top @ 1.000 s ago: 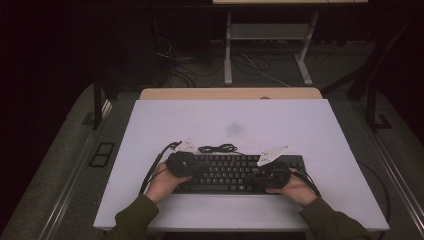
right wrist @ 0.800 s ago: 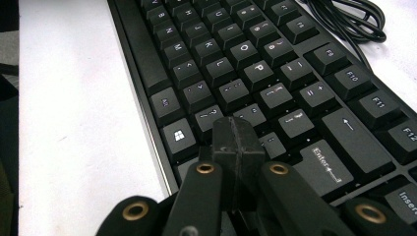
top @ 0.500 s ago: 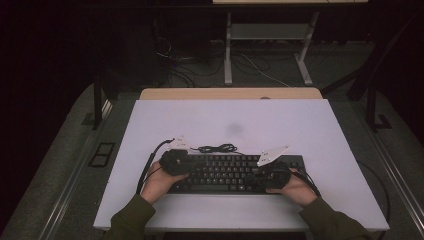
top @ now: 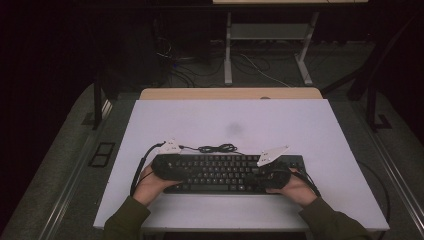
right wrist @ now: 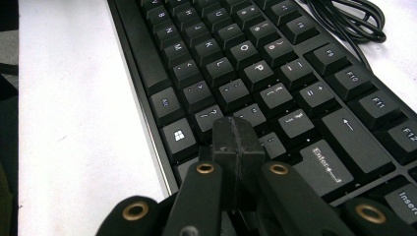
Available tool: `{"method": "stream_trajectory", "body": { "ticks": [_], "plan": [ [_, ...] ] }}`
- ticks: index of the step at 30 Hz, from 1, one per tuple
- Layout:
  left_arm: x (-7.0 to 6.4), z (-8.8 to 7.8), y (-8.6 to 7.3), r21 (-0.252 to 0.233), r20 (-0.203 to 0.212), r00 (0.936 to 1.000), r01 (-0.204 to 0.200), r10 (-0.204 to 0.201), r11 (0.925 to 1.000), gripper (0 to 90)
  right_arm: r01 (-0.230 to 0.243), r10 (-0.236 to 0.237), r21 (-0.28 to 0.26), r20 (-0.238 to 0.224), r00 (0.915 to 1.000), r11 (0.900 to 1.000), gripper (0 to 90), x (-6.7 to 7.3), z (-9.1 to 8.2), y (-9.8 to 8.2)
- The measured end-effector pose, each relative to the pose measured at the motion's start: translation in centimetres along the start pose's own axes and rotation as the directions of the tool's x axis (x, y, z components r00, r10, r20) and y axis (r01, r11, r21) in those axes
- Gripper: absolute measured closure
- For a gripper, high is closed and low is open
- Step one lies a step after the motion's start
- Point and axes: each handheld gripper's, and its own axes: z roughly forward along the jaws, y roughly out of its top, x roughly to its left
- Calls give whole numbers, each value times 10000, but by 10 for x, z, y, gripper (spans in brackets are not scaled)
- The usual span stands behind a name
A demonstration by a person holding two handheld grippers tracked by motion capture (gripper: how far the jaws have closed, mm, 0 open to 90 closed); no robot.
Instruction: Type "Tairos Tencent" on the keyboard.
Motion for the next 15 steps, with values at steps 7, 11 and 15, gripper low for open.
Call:
{"method": "stream_trajectory", "body": {
  "ticks": [7,11,15],
  "plan": [
    [0,0,-5,90,-237,9997,-5,7,10000,133,7,-7,8,-1,10000,10000,893,0,0,0],
    [0,0,-5,86,-293,9996,8,-6,10000,134,5,-5,7,-6,10000,10000,893,0,0,0],
    [0,0,-5,54,-289,9996,13,-11,10000,136,-30,30,-25,-22,10000,10000,892,0,-1,0]
  ]
}}
